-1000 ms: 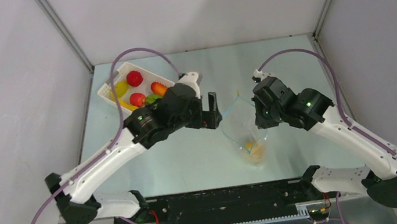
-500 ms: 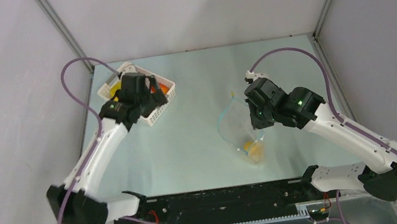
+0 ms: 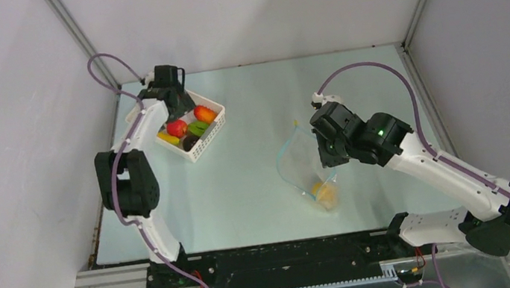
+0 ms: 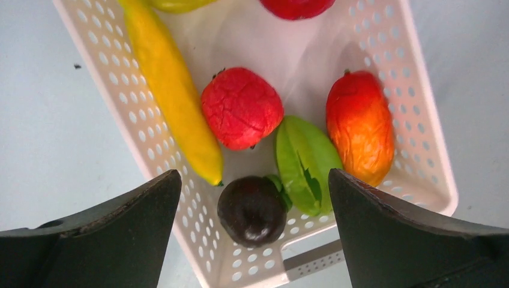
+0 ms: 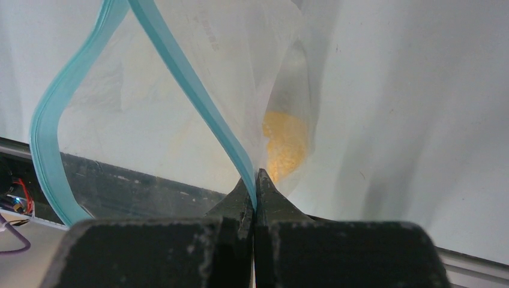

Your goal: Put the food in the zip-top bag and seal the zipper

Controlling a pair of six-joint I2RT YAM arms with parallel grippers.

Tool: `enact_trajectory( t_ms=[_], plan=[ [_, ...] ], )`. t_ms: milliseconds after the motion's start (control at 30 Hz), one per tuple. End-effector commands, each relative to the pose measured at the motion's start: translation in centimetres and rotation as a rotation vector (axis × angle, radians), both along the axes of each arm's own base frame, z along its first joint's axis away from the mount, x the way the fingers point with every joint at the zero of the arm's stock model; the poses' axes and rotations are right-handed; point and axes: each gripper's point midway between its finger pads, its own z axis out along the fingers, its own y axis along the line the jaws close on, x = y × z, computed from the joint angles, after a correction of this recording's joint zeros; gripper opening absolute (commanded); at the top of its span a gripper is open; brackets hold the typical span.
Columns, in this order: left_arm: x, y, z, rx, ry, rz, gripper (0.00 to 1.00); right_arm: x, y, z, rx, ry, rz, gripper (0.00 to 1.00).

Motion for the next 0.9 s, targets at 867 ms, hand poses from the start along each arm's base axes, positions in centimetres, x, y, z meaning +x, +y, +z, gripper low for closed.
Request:
enact_trajectory(
  t_ms=[867],
  plan=[
    [5.1, 0.7, -7.1, -0.049, 0.122, -0.028, 0.93, 0.7, -0.7, -0.3, -0.002, -0.034, -0.03, 0.0]
  ],
)
